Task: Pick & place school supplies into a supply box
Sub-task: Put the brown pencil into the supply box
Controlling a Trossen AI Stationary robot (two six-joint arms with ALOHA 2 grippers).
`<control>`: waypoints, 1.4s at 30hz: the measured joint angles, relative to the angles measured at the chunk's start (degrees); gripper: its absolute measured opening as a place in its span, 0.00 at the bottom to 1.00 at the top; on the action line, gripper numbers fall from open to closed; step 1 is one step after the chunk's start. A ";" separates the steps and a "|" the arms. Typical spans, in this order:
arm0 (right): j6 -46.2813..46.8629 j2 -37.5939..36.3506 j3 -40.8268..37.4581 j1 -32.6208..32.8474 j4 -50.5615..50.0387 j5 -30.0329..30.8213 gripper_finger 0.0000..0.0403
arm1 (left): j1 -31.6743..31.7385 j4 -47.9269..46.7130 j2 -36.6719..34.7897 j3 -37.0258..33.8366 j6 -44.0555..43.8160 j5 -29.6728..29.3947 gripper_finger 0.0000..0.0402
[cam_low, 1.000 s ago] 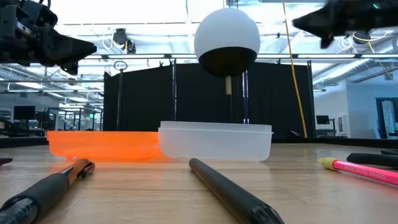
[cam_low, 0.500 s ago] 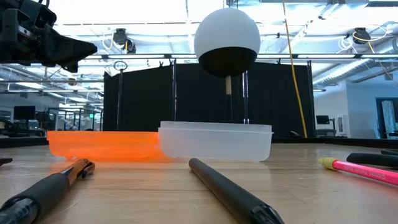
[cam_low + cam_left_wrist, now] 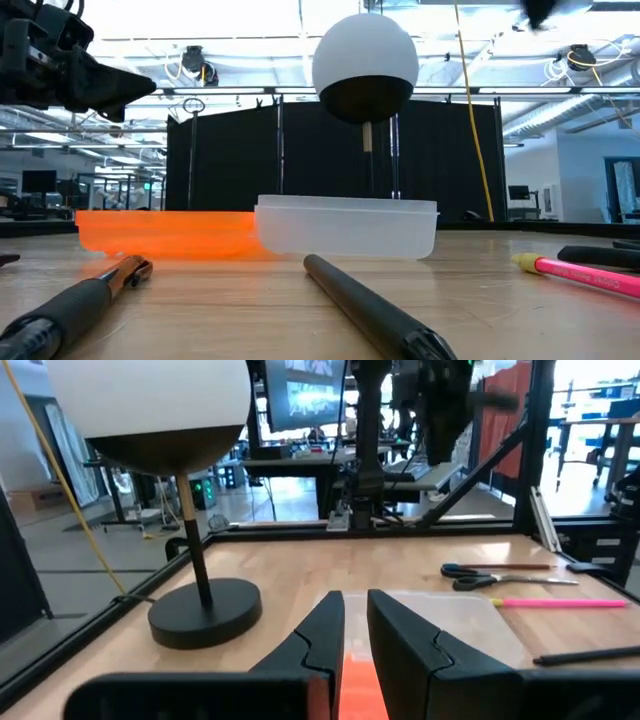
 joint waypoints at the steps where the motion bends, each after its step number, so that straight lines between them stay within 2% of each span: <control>1: 2.37 -0.33 -2.36 0.93 0.28 -0.78 0.00 | 0.00 -0.03 0.00 0.00 -0.06 -0.01 0.14; 6: 14.18 -2.88 -13.59 5.60 2.06 -1.57 0.00 | 0.00 0.02 0.00 0.00 1.41 -0.02 0.14; 13: 23.55 -5.46 -26.78 9.40 14.08 -4.18 0.01 | 0.02 0.54 -0.01 0.00 1.64 -0.07 0.14; 20: 25.29 -6.93 -35.20 10.51 26.43 -4.03 0.17 | 0.02 0.52 0.00 0.00 3.10 -0.50 0.14; 25: 25.71 -6.97 -38.77 10.32 35.09 -4.21 0.31 | 0.02 0.45 0.00 0.00 3.15 -0.52 0.14; 29: 27.10 -6.95 -40.69 9.64 39.61 -4.29 0.38 | 0.02 0.41 0.00 0.00 3.01 -0.52 0.14; 42: 26.54 -5.96 -40.77 9.62 38.81 -4.38 0.37 | 0.02 0.37 0.00 0.00 2.48 -0.52 0.14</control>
